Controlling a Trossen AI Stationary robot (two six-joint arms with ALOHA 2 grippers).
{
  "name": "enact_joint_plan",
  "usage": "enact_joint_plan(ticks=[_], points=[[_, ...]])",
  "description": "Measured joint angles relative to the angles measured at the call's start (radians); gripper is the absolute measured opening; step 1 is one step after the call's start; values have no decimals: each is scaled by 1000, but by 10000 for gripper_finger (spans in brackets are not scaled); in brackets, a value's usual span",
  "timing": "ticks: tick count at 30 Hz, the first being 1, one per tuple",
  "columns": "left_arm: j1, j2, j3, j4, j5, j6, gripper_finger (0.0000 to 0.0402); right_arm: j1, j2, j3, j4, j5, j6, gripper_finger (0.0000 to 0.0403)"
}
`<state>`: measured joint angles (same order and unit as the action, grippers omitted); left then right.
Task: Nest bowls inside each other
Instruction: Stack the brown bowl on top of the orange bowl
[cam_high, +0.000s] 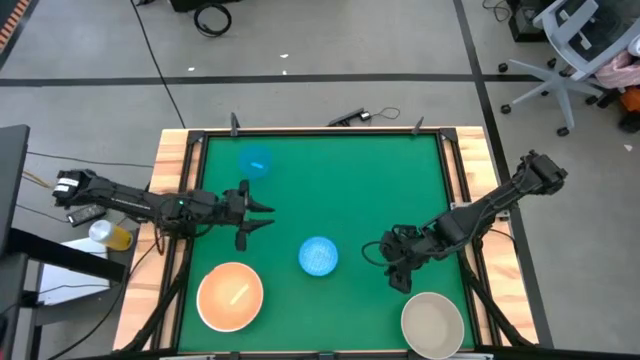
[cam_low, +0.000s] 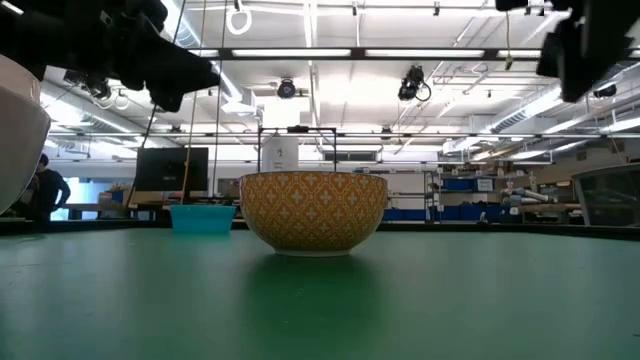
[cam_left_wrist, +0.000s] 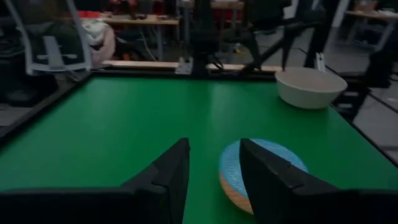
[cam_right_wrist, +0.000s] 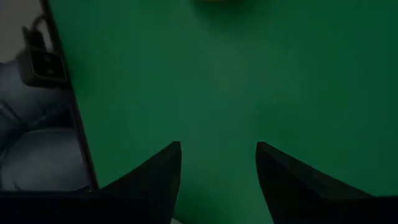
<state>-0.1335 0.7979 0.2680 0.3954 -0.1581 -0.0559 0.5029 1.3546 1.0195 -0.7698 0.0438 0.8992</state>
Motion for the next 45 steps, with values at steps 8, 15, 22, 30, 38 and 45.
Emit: enact_joint_plan(ticks=[8,15,22,30,38,45], points=[[-18,222,0,279,3,0,141,63,56,-52,3,-51,111,211],[-35,306,1,429,3,101,141,71,135,-54,-19,-135,172,211],[-73,342,21,431,7,156,142,80,207,-54,-66,-304,158,211],[-74,342,21,434,-11,174,142,87,150,-12,-296,-302,142,211],[-73,342,21,356,-13,138,142,190,64,12,-317,-264,284,211],[-72,341,21,279,-14,96,142,332,122,12,-197,-253,363,211]])
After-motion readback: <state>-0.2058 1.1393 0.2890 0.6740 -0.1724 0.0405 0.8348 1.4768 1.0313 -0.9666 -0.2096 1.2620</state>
